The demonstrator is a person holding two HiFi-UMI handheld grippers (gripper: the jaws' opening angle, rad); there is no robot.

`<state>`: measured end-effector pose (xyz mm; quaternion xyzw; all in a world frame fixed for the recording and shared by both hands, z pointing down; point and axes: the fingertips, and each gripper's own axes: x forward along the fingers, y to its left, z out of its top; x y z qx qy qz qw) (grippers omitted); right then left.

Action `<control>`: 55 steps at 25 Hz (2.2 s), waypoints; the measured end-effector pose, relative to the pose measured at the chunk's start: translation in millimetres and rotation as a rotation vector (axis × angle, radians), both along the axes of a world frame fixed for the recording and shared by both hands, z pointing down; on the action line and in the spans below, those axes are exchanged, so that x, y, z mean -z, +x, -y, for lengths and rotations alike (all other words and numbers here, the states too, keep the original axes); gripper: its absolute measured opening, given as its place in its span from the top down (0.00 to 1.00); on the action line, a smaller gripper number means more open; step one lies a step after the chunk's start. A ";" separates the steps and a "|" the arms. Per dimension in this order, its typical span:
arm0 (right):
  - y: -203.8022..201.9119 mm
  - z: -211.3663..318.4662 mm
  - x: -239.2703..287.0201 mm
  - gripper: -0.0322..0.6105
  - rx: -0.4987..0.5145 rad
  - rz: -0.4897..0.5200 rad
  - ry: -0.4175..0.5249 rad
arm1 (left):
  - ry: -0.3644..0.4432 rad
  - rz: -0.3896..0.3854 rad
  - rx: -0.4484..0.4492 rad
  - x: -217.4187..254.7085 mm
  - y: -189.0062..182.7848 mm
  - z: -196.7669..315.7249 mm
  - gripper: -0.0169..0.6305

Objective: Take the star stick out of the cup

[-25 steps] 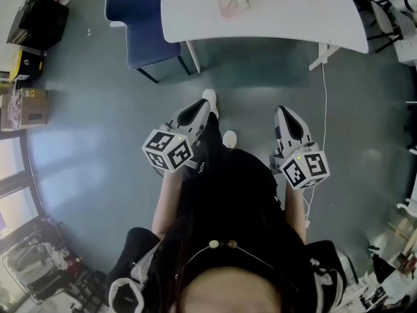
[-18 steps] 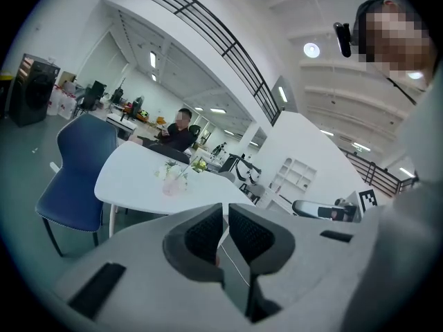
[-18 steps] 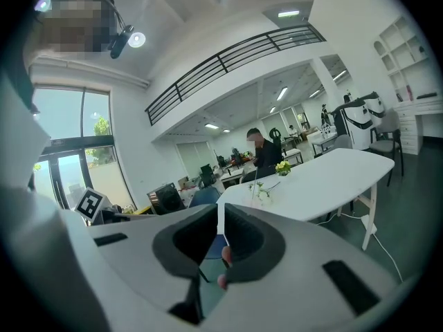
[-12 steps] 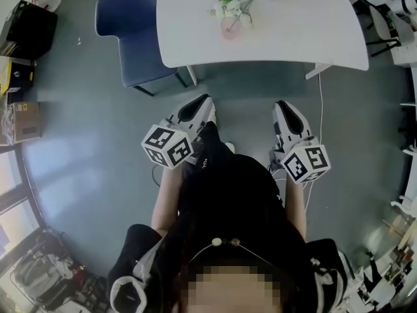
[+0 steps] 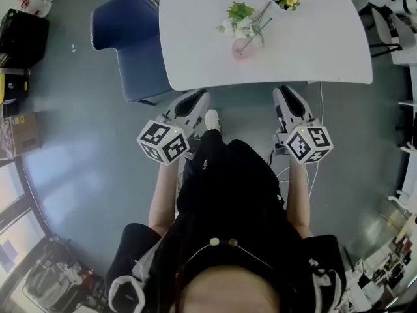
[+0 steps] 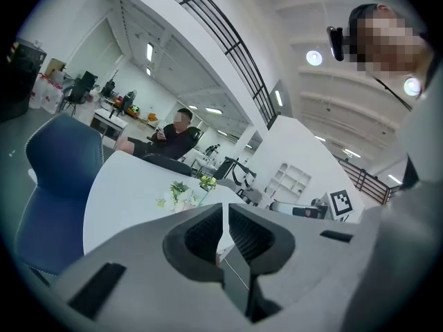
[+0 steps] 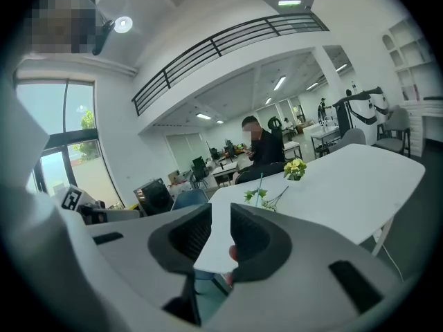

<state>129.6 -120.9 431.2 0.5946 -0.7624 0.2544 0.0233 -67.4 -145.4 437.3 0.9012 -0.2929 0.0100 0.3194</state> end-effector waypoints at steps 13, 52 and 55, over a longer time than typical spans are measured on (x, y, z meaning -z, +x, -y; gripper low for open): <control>28.2 135.1 -110.2 0.84 0.037 -0.038 -0.224 | -0.024 0.019 0.037 -11.1 -10.3 44.3 0.93; 13.8 170.6 -55.3 0.92 0.145 0.071 -0.097 | -0.028 0.074 0.248 -2.7 -13.5 82.4 0.93; 16.8 155.9 -25.7 0.92 0.125 0.102 -0.035 | -0.023 0.072 0.229 -2.7 -6.8 81.6 0.93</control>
